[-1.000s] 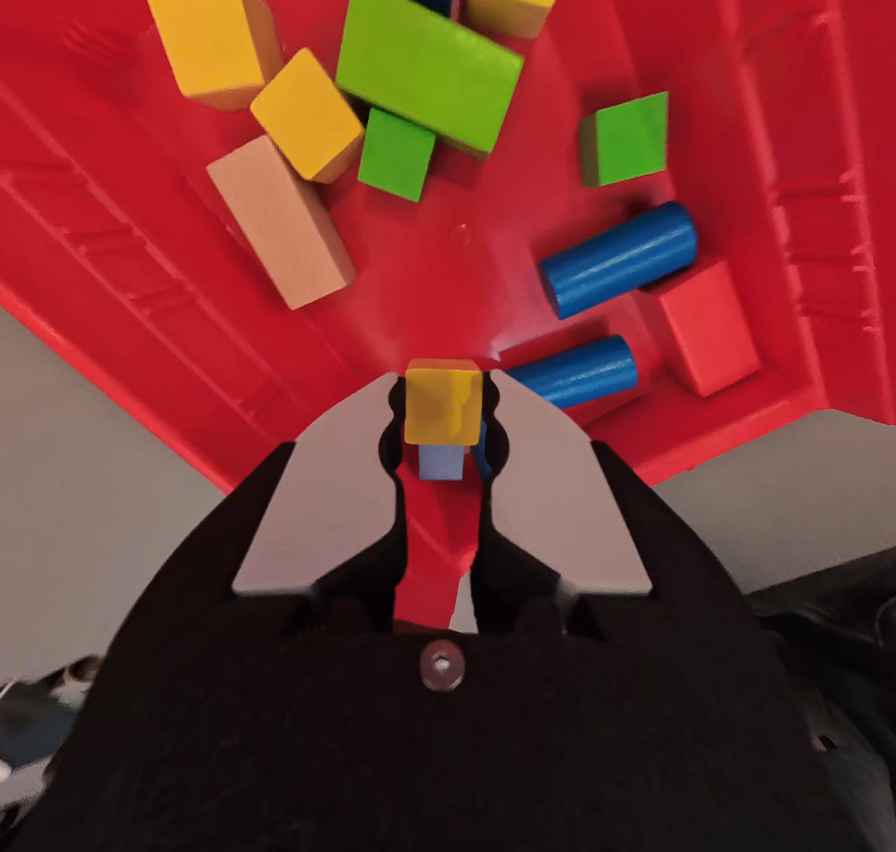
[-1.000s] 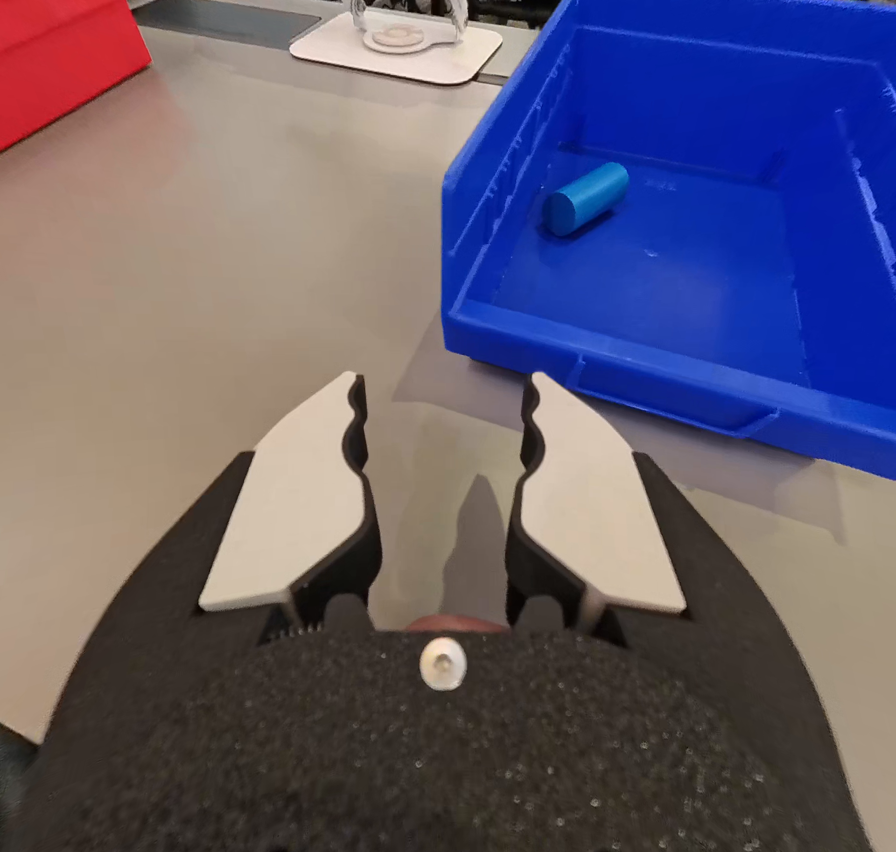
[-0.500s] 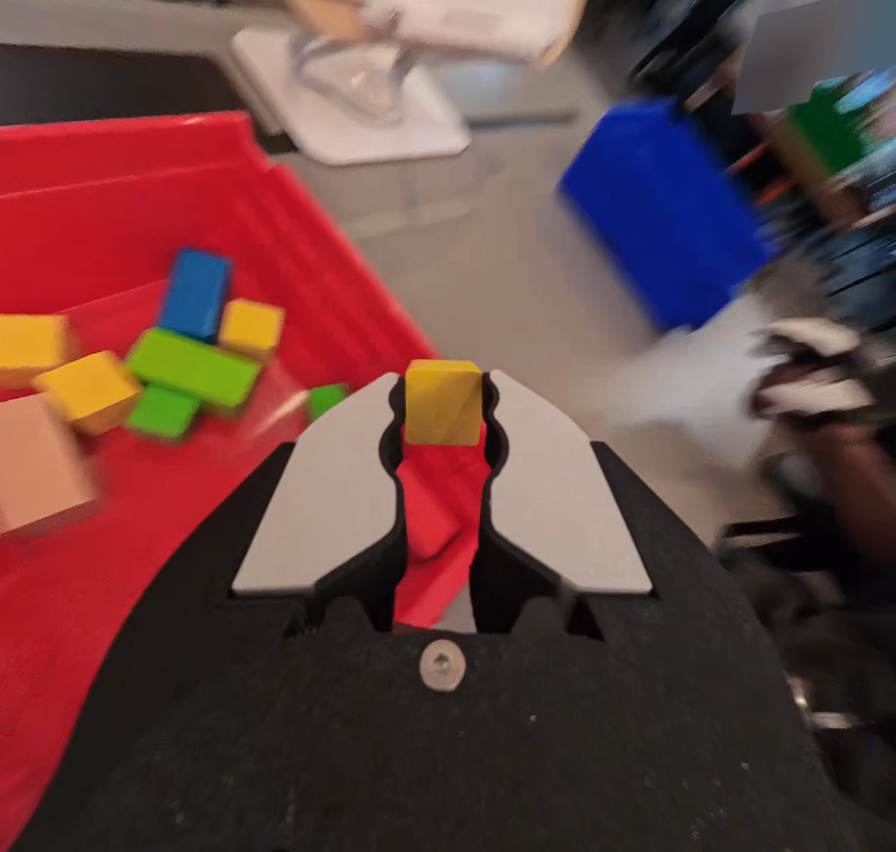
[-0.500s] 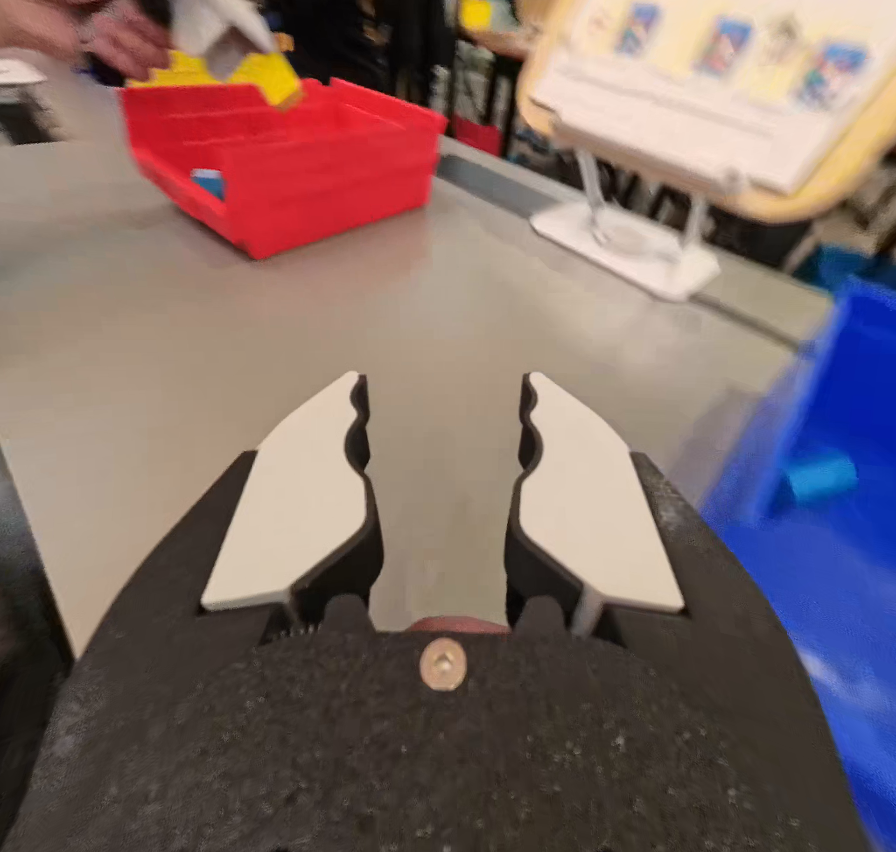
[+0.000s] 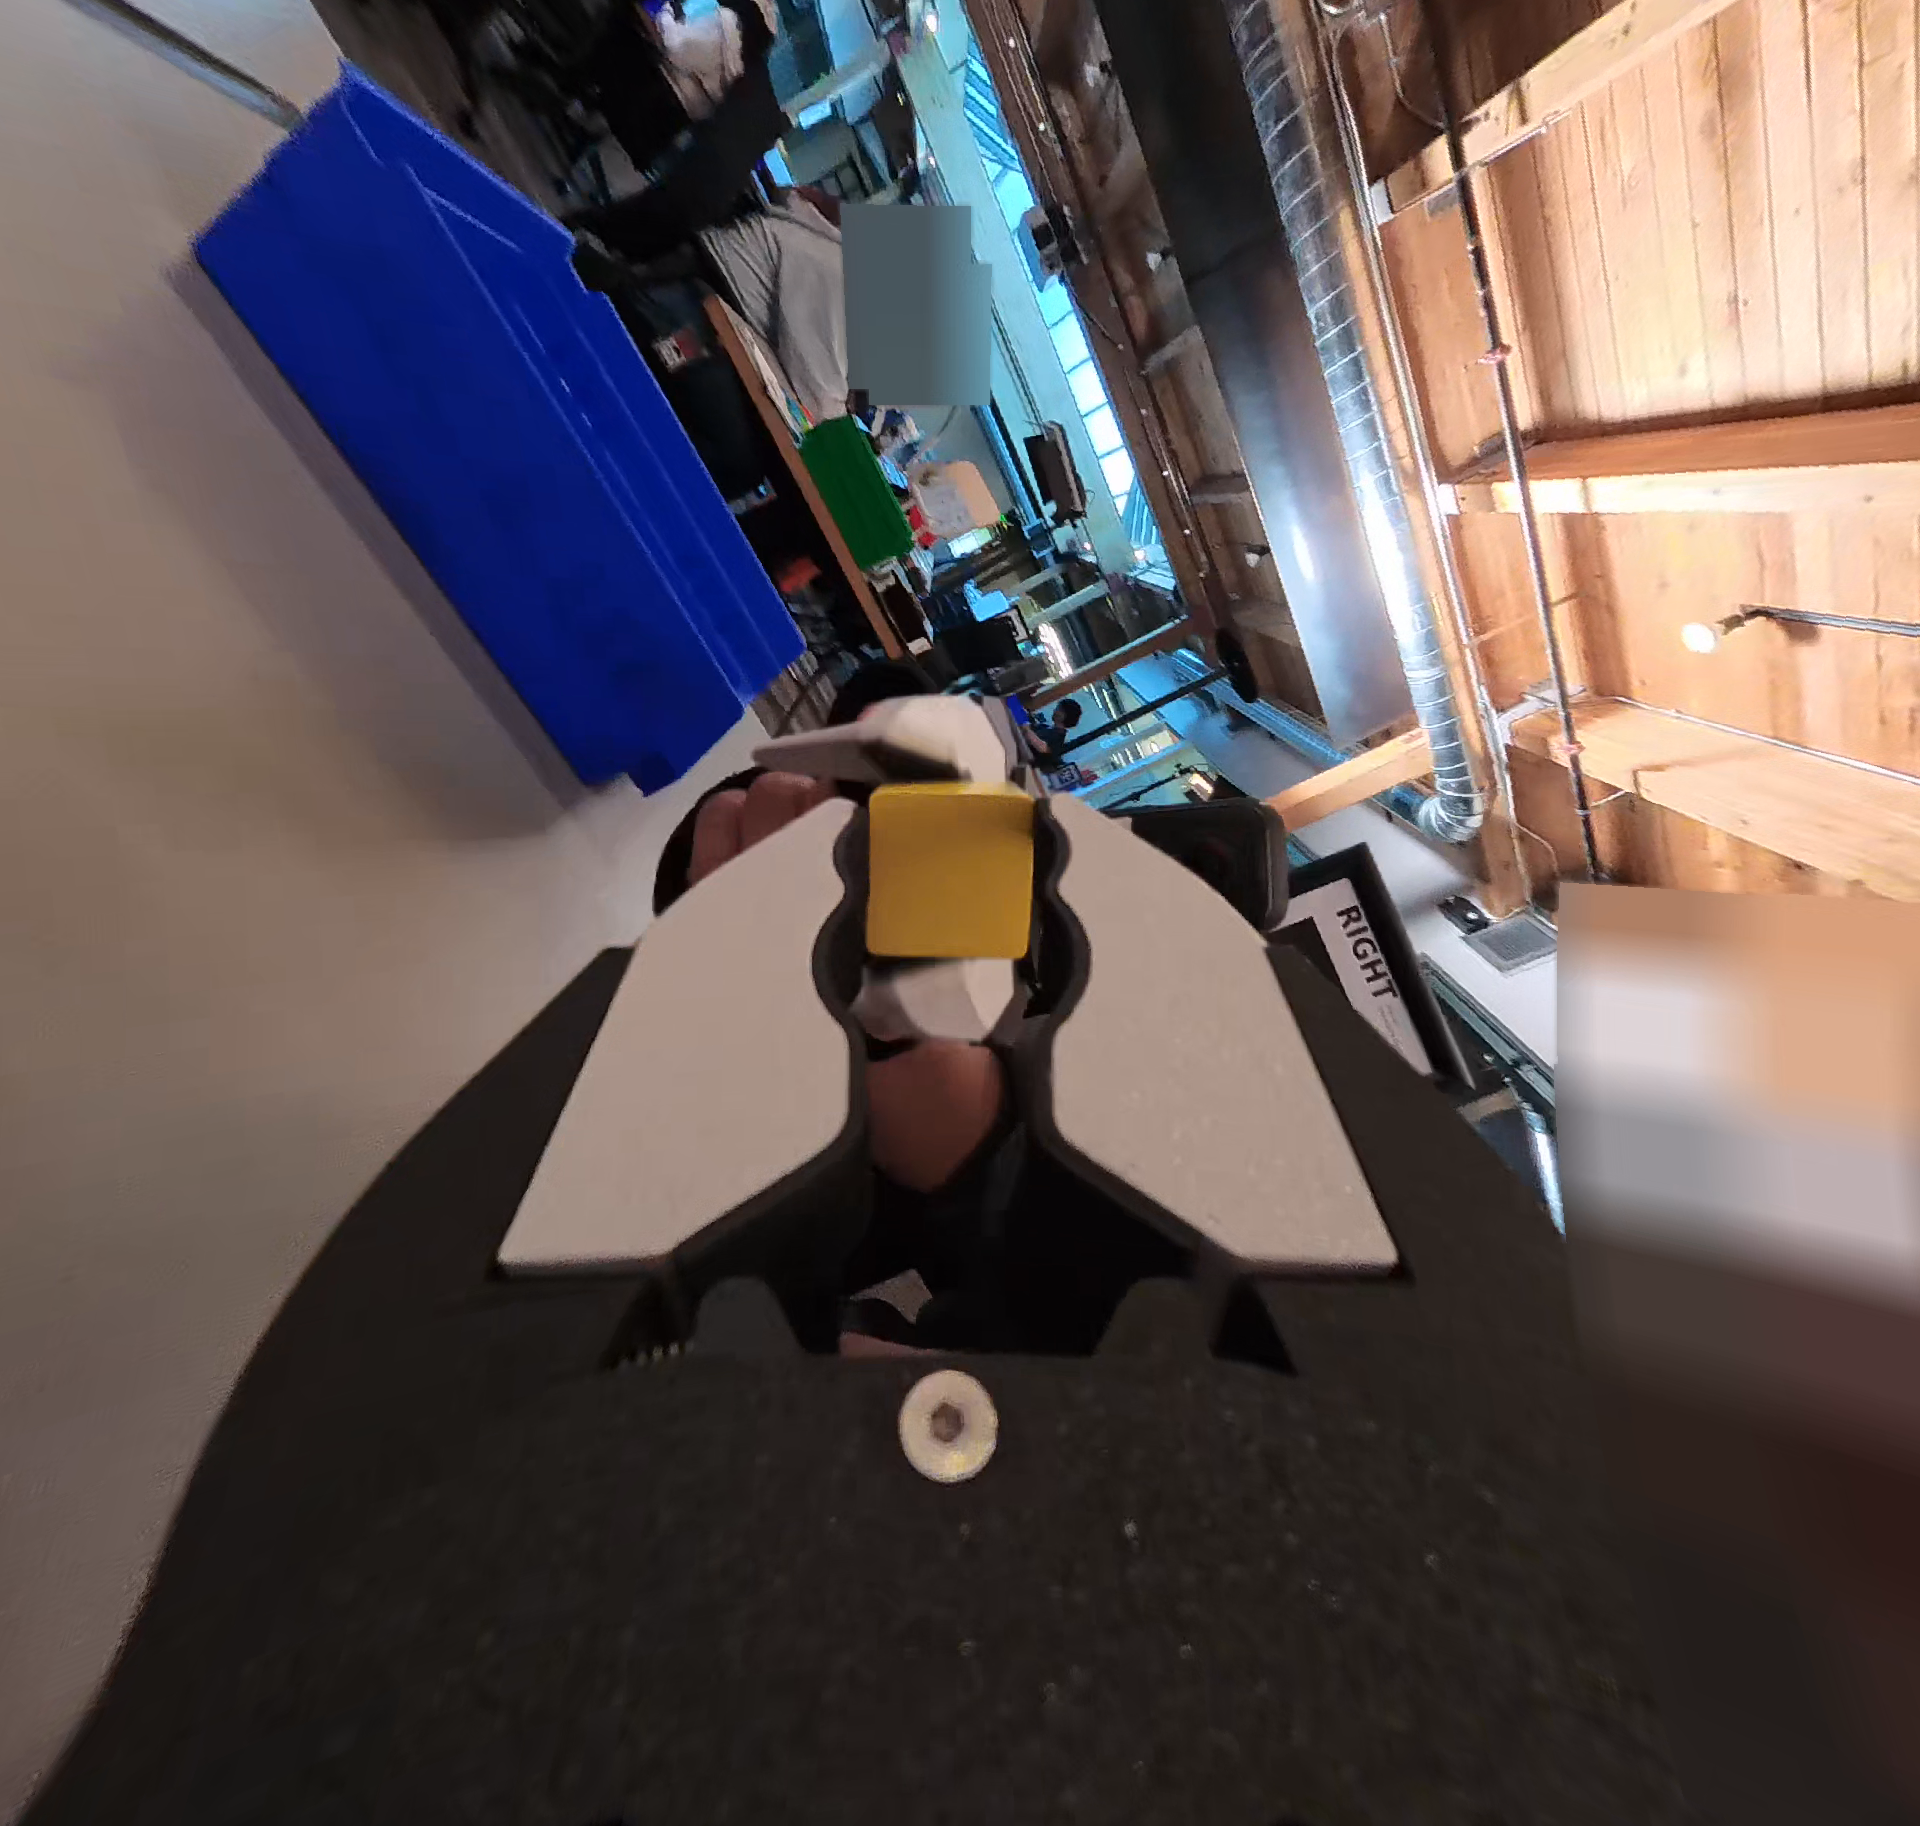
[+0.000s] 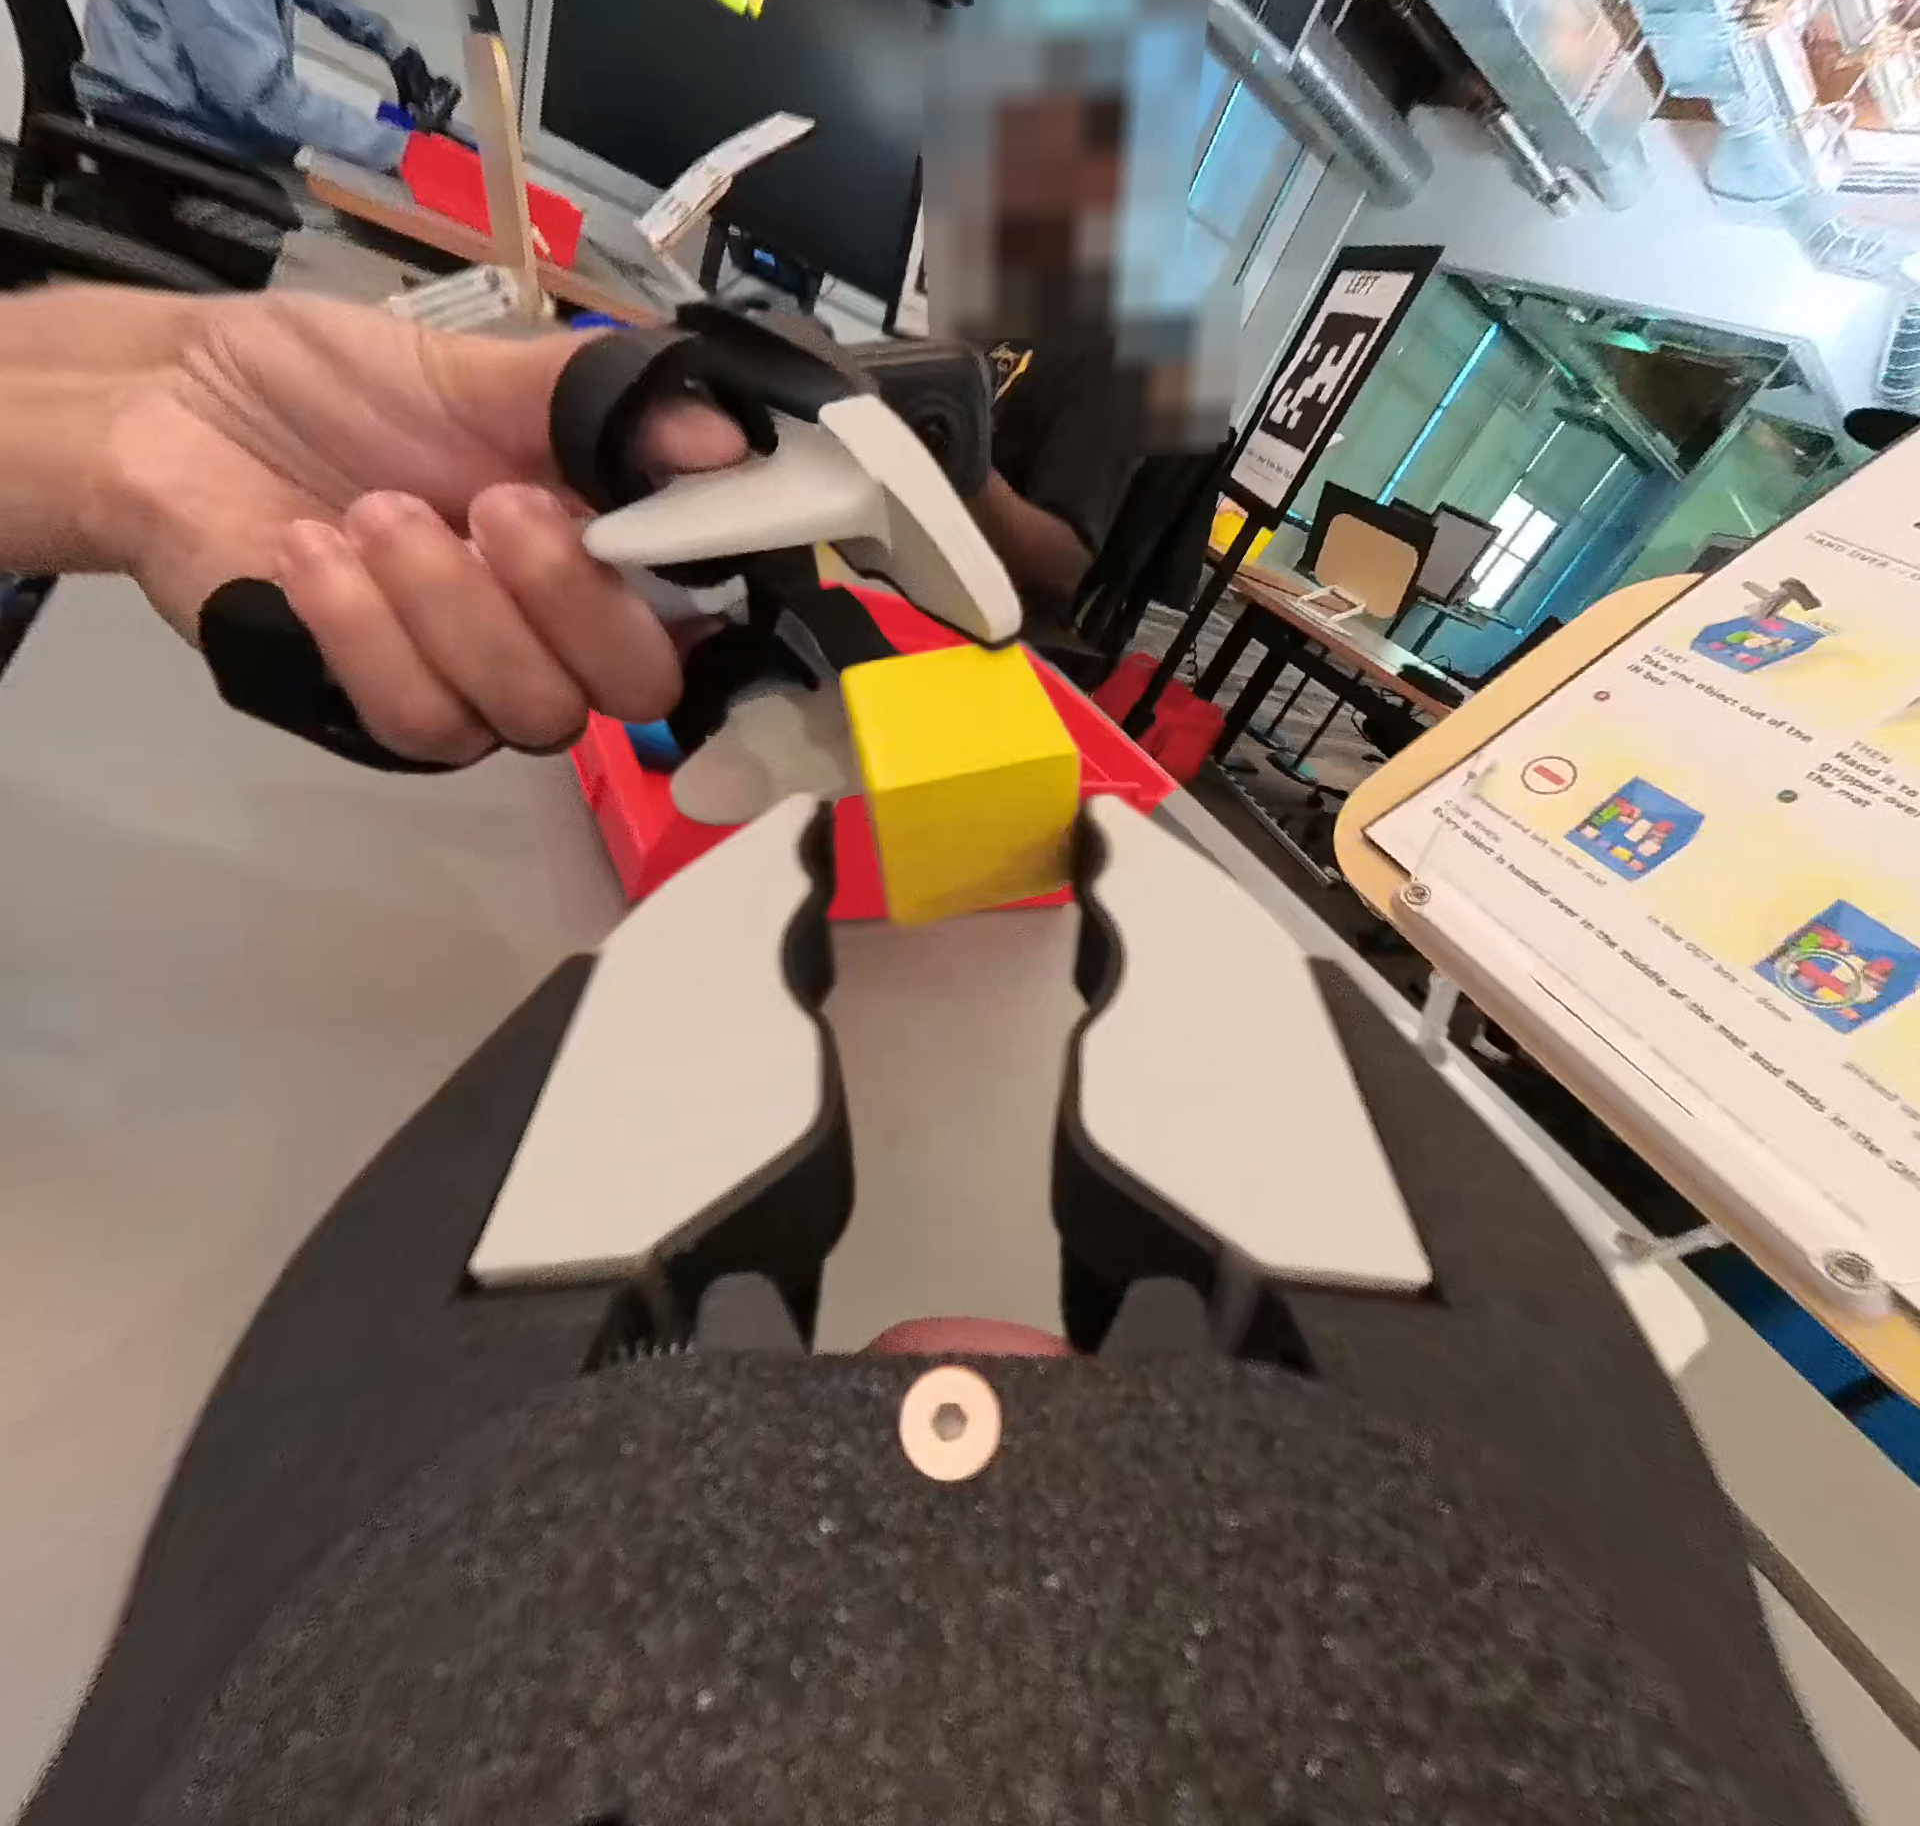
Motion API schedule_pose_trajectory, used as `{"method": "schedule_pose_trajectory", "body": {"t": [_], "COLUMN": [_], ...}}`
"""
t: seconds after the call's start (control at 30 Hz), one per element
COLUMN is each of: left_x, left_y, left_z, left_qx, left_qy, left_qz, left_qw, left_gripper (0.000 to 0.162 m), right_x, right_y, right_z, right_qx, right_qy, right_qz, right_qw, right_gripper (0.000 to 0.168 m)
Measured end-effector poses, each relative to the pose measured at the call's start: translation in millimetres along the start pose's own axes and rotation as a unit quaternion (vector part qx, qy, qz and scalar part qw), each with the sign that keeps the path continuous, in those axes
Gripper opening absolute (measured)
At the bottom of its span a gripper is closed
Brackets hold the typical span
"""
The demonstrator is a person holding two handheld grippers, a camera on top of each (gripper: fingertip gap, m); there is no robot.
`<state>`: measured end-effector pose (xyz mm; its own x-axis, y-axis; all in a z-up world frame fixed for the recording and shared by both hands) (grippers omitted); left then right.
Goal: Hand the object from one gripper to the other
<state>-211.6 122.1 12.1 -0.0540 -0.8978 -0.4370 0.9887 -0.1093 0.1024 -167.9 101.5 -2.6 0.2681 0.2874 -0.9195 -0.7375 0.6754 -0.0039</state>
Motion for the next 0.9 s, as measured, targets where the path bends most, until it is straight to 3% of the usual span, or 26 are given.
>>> {"method": "schedule_pose_trajectory", "body": {"t": [0.03, 0.2, 0.27, 0.4, 0.5, 0.57, 0.63, 0.7, 0.77, 0.9], "left_x": [3, 21, 40, 100, 149, 167, 172, 167, 161, 162], "left_y": [3, 8, -2, -35, -59, -71, -76, -78, -79, -76], "left_z": [0, 3, -1, -38, -60, -64, -60, -56, -55, -55], "left_qx": [0.008, 0.043, 0.028, -0.119, -0.222, -0.255, -0.253, -0.252, -0.266, -0.270], "left_qy": [-0.005, -0.008, 0.018, 0.095, 0.155, 0.165, 0.167, 0.178, 0.201, 0.208], "left_qz": [-0.004, -0.018, -0.019, 0.009, -0.014, -0.023, -0.018, -0.022, -0.024, -0.031], "left_qw": [1.000, 0.999, 0.999, 0.988, 0.963, 0.952, 0.953, 0.951, 0.943, 0.940], "left_gripper": [0.029, 0.030, 0.048, 0.051, 0.045, 0.045, 0.045, 0.045, 0.045, 0.045], "right_x": [1, 0, -5, -31, -16, 25, 81, 137, 183, 238], "right_y": [-5, -22, -31, -78, -133, -172, -213, -240, -252, -247], "right_z": [1, -3, 4, 69, 143, 180, 211, 219, 222, 210], "right_qx": [-0.001, -0.031, -0.027, 0.049, 0.134, 0.160, 0.194, 0.152, 0.112, 0.023], "right_qy": [-0.010, 0.011, 0.004, 0.007, 0.068, 0.118, 0.118, 0.143, 0.163, 0.184], "right_qz": [-0.004, -0.005, -0.012, -0.029, -0.134, -0.277, -0.436, -0.569, -0.647, -0.721], "right_qw": [1.000, 0.999, 1.000, 0.998, 0.979, 0.940, 0.871, 0.795, 0.736, 0.668], "right_gripper": [0.035, 0.035, 0.035, 0.035, 0.035, 0.035, 0.035, 0.035, 0.036, 0.036]}}
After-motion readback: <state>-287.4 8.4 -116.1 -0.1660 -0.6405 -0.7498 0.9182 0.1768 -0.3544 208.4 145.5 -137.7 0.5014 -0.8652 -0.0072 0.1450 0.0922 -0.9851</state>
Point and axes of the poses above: each gripper's, where its closed fingertips meet, y out along the fingers, x out of its underside, z = x × y across the jaws, the point moved 3 cm from there along -y, back along the fingers
